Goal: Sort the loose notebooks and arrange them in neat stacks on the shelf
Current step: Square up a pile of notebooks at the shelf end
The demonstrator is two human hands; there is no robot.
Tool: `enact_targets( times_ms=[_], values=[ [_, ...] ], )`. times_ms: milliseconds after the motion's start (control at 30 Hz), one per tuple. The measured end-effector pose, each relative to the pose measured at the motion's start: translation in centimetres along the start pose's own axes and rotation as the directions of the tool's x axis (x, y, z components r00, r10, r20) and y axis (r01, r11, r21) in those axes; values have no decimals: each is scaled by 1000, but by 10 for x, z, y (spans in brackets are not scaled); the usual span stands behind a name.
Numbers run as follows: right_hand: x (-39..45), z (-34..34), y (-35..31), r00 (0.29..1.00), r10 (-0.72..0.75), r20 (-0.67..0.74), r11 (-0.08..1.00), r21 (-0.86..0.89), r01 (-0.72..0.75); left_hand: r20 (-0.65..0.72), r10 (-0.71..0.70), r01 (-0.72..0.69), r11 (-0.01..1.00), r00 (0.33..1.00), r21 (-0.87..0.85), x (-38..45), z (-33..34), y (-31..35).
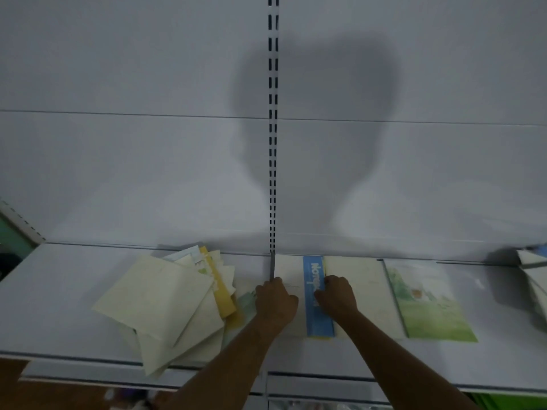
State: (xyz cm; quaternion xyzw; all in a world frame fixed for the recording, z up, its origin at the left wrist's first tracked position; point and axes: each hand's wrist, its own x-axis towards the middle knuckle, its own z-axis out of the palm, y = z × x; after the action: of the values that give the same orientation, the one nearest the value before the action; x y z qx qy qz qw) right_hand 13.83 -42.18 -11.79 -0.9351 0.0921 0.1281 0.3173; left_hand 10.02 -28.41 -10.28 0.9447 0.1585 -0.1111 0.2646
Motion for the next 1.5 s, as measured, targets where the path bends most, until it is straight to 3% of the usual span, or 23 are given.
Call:
enact_targets(
  times_ms=[167,267,333,467,600,733,833,967,1100,1300,1400,1500],
  values=[
    [-8,-2,-19,997,-6,-77,999,42,9,-76,76,-84,990,994,-113,-6,-13,-7],
    [-13,5,-49,991,-110,-75,991,74,116,-212,109,-157,962,971,-223,-13,-38,-20],
    [-17,15,-78,981,-184,-56,978,94,189,-312,54,-144,951,949,-273,-18,-60,-35],
    [-34,50,-141,934,-357,10,932,71,355,-406,-91,-24,963,909,-269,-23,-109,-86],
    [-53,92,-193,856,-498,136,866,21,500,-446,-263,183,960,856,-214,-36,-142,-152],
    [-66,129,-221,836,-501,223,806,-232,545,-381,-411,352,911,828,-216,-50,-150,-203],
    [-70,144,-225,844,-498,201,755,-379,535,-314,-454,397,889,834,-230,-56,-146,-226],
    [-66,146,-221,851,-494,177,776,-351,524,-291,-442,395,895,849,-207,-57,-137,-233],
    [-66,140,-217,875,-454,171,811,-329,485,-285,-487,411,865,825,-288,-57,-135,-232],
    [-69,130,-198,883,-429,191,868,-182,461,-342,-470,354,868,814,-349,-61,-140,-219],
    [-70,122,-187,884,-443,151,883,-100,459,-356,-438,241,844,825,-479,-57,-141,-199],
    [-66,102,-170,922,-375,98,926,78,368,-329,-420,168,795,846,-583,-51,-140,-173]
  ],
)
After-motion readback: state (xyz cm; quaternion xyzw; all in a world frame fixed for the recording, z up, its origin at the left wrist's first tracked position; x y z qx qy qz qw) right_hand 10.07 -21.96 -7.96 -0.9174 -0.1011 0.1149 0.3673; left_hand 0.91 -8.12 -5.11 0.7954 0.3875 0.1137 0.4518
